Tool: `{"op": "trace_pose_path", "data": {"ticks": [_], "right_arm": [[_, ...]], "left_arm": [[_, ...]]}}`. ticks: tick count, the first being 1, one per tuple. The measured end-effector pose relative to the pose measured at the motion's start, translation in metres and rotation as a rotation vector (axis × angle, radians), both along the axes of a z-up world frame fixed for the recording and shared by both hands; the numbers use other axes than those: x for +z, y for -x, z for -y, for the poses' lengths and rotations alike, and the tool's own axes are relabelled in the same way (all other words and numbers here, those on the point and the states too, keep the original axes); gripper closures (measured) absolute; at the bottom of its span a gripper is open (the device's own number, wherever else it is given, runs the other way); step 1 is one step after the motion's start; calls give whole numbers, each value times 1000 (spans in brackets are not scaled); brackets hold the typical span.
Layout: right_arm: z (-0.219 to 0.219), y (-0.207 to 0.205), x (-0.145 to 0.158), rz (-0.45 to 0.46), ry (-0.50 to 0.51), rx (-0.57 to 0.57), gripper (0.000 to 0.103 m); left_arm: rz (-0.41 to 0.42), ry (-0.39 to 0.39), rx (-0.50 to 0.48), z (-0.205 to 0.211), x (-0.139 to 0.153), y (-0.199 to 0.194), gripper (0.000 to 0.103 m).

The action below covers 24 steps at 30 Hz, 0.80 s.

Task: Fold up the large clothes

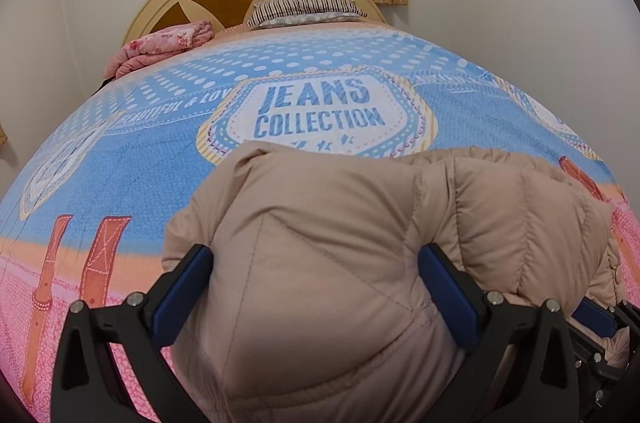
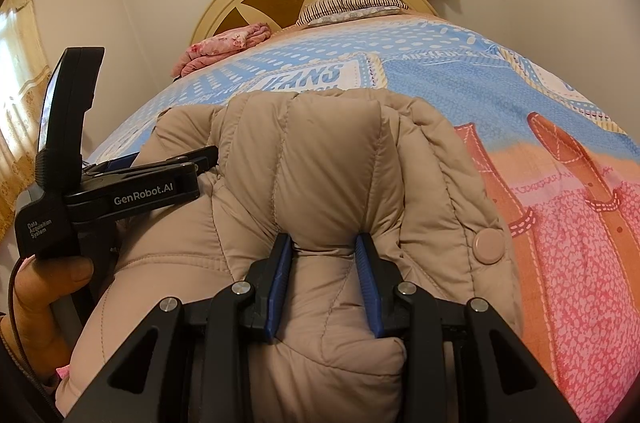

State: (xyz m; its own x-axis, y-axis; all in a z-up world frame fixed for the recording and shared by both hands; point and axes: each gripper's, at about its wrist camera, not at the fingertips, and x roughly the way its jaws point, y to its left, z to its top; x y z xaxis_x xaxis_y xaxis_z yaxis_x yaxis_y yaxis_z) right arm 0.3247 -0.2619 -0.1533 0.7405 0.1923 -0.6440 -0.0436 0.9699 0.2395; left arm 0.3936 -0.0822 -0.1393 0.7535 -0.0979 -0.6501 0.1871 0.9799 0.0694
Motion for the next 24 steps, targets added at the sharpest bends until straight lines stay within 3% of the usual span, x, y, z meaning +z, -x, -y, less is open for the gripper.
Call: {"op": "trace_pose_path", "data": {"ticks": [21, 24], "right_arm": [[-1, -1, -1, -5, 5, -2, 70], [4, 3, 5, 3, -21, 17, 68]], "left_arm": [[-1, -8, -2, 0, -1, -1, 0], [-28, 30, -21, -13, 7, 6, 0]]}}
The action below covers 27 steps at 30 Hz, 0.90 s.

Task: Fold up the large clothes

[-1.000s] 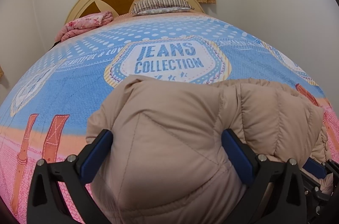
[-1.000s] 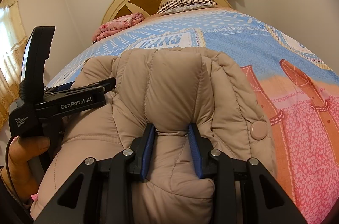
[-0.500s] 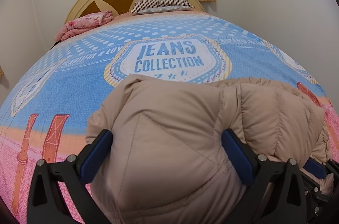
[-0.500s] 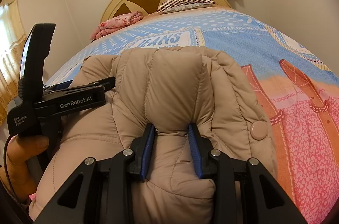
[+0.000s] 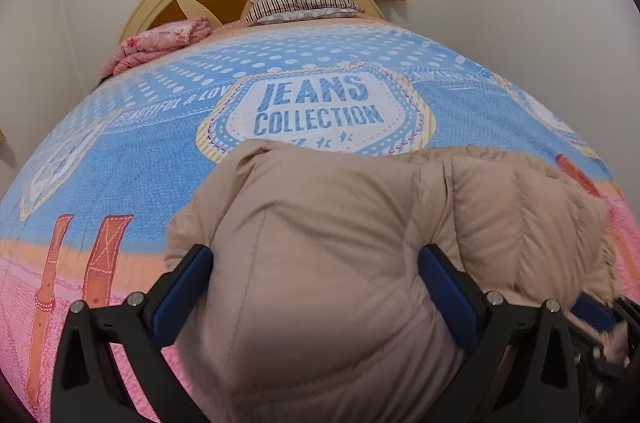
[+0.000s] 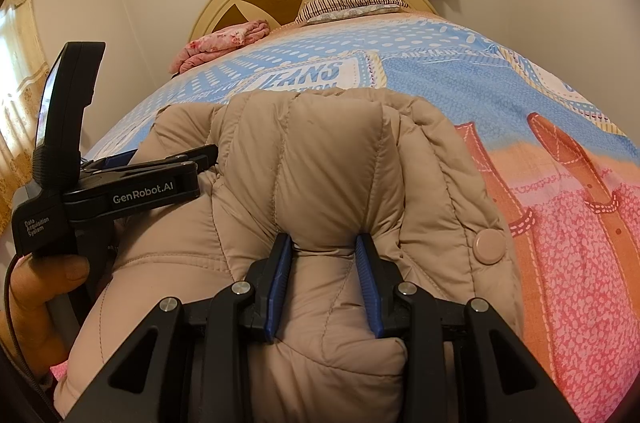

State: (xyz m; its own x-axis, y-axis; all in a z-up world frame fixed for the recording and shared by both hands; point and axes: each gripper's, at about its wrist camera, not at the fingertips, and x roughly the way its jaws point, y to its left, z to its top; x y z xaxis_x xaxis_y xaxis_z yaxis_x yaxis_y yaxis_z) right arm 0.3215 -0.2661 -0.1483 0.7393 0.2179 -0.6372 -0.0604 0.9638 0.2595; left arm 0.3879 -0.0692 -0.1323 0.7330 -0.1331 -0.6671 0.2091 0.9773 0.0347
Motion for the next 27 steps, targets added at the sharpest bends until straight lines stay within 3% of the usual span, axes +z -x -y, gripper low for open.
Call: {"op": "trace_pose_path", "data": {"ticks": [1, 3, 4, 5, 6, 8, 11, 15, 18, 22, 26, 27], "right_arm": [[5, 4, 4, 5, -18, 12, 65], [22, 21, 18, 53, -66, 6, 47], [34, 34, 26, 103, -77, -31, 22], [48, 45, 33, 152, -76, -82, 9], [61, 52, 36, 173, -73, -116, 9], [83, 51, 31, 117, -100, -135, 9], [110, 39, 7, -12, -240, -99, 9], [122, 34, -20, -101, -400, -46, 9], [125, 34, -31, -113, -436, -32, 11], [123, 28, -40, -131, -488, 32, 28], [122, 21, -49, -170, -525, 85, 33], [123, 20, -51, -178, -542, 105, 36]], "left_arm": [[-4, 32, -5, -10, 5, 6, 0], [24, 105, -21, -37, 16, 28, 0], [33, 112, -23, -46, 19, 37, 0], [40, 109, -22, -55, 19, 44, 0], [51, 108, -20, -69, 19, 55, 0], [29, 141, -19, -87, 13, 63, 0], [-68, 271, -49, -107, -7, 69, 0], [-56, 237, -48, -103, -16, 77, 0], [-48, 225, -50, -95, -19, 74, 0], [-52, 261, -53, -94, -28, 64, 0], [-84, 313, -54, -92, -30, 61, 0], [-87, 326, -72, -90, -30, 63, 6]]}}
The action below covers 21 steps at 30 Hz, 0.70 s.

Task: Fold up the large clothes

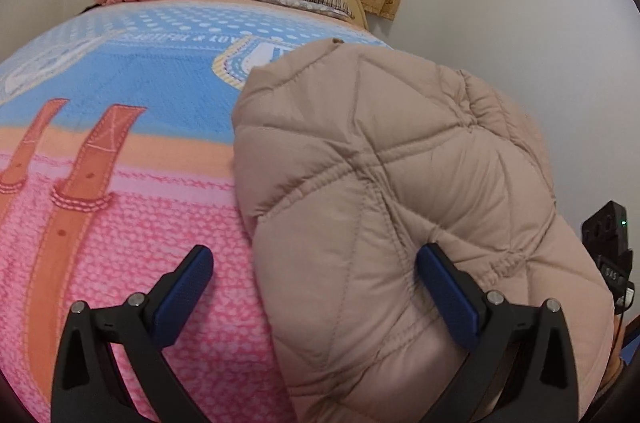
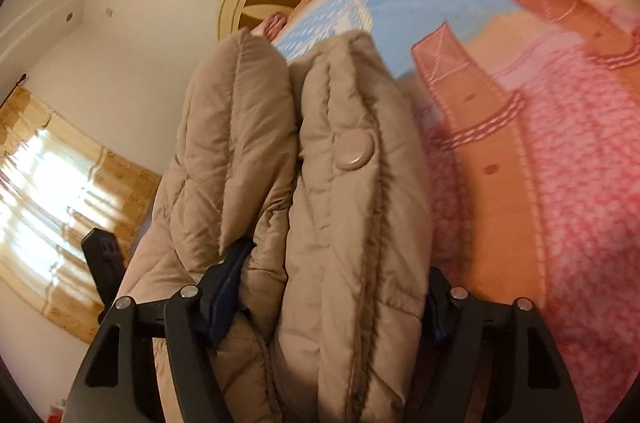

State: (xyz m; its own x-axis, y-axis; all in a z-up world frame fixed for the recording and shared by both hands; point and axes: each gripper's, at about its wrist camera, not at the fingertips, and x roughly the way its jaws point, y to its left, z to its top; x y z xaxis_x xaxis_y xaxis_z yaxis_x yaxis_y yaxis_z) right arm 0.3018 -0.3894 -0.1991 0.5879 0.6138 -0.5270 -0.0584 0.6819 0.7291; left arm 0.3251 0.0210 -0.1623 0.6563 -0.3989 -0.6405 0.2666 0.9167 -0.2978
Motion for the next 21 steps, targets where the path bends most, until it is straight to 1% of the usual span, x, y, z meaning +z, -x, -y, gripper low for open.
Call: {"op": "trace_pose_path", "data": {"ticks": [1, 2, 3, 4, 5, 7, 10, 11, 14, 15, 16, 19, 21], "right_arm": [[1, 0, -1, 2, -26, 16, 43], [1, 1, -3, 6, -46, 22, 51], [3, 3, -3, 12, -66, 25, 54], [3, 5, -4, 18, -70, 27, 59], [4, 8, -3, 31, -75, 26, 63], [5, 17, 0, 59, -89, 14, 67], [1, 36, 4, 100, -98, 6, 71], [2, 43, 2, 111, -103, 6, 72], [-2, 52, 9, 142, -117, 17, 74], [-4, 55, 14, 156, -125, 23, 75], [-7, 54, 19, 164, -132, 30, 75], [-20, 53, 30, 192, -149, 62, 76], [-35, 49, 35, 206, -155, 86, 76]], "left_arm": [[3, 23, -33, 3, 1, 1, 27], [11, 41, -72, 6, 3, 5, 35], [36, 8, -85, 12, 8, 10, 45], [60, -34, -97, 18, 11, 15, 55], [82, -81, -109, 23, 16, 21, 59], [87, -112, -105, 26, 22, 27, 72], [99, -114, -92, 20, 35, 34, 80], [108, -116, -89, 18, 38, 36, 80], [155, -133, -77, 8, 58, 52, 82], [164, -135, -72, 8, 60, 53, 82], [183, -144, -60, 3, 68, 60, 82], [222, -162, -32, -6, 80, 73, 83], [248, -181, -13, -14, 88, 74, 83]]}}
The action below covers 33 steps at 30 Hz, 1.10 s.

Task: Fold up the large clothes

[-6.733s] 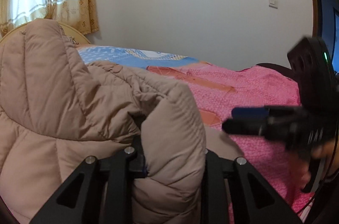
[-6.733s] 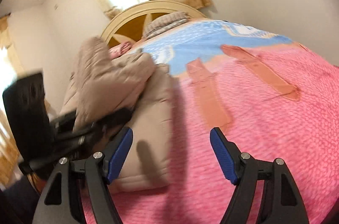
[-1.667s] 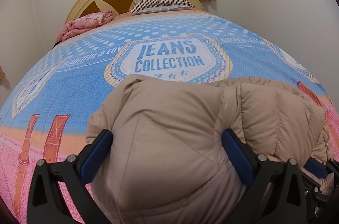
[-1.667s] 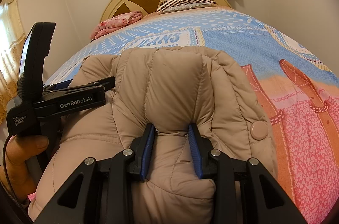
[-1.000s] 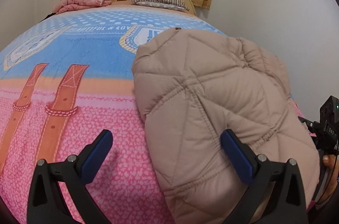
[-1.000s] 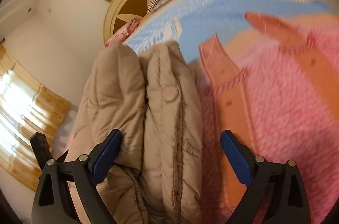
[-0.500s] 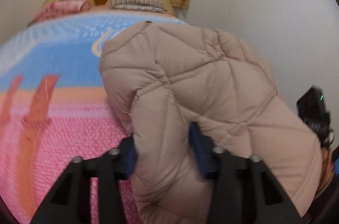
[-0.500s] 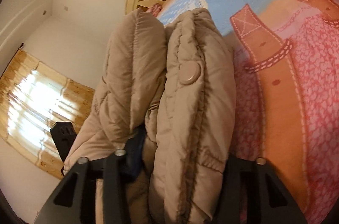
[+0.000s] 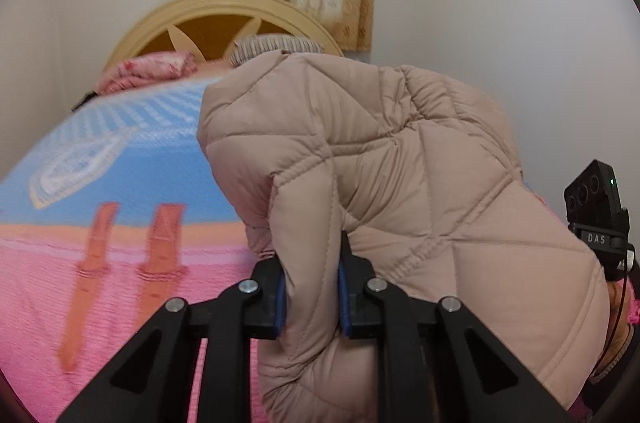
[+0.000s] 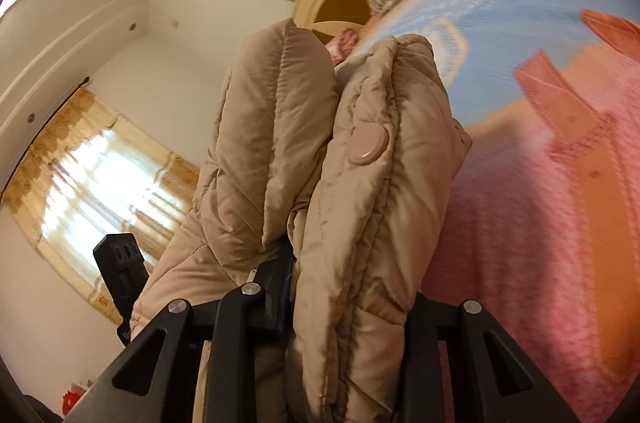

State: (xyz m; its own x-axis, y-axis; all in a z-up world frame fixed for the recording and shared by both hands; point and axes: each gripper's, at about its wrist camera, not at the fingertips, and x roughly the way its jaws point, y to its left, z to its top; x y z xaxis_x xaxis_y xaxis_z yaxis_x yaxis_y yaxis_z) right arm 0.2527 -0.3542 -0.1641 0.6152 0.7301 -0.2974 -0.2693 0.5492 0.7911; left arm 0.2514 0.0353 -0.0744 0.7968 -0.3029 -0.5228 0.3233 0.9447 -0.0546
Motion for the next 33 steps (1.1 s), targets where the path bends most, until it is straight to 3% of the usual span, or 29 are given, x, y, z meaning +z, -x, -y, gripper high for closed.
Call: {"op": "trace_pose_path", "data": {"ticks": [10, 21, 28, 33], "right_arm": [[-94, -34, 15, 56, -45, 123, 76], [-192, -82, 34, 68, 0, 272, 76], [-240, -96, 23, 39, 23, 347, 76], [-271, -100, 9, 8, 57, 385, 76]], "left_arm": [[70, -18, 101, -61, 21, -4, 83], [56, -2, 239, -132, 11, 4, 83], [48, -30, 314, -158, -3, 11, 84], [0, -9, 353, -182, -26, 14, 83]]}}
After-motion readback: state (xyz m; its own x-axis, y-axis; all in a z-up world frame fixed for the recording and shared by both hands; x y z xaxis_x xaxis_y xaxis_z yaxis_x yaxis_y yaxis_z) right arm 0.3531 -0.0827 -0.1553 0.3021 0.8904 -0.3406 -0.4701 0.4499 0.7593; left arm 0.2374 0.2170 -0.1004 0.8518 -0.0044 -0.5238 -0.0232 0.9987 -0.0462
